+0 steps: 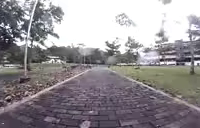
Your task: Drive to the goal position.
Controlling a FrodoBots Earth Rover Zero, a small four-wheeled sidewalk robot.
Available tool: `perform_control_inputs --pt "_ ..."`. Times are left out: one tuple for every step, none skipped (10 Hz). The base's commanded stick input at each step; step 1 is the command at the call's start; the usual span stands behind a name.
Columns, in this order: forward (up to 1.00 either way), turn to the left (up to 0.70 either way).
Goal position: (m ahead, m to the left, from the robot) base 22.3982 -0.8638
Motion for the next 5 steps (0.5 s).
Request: perform_control_inputs --pt "0.70 0.00" --pt "0.70 0.00" --pt "0.70 0.00" --pt "0.70 0.00" --pt "0.70 0.00"
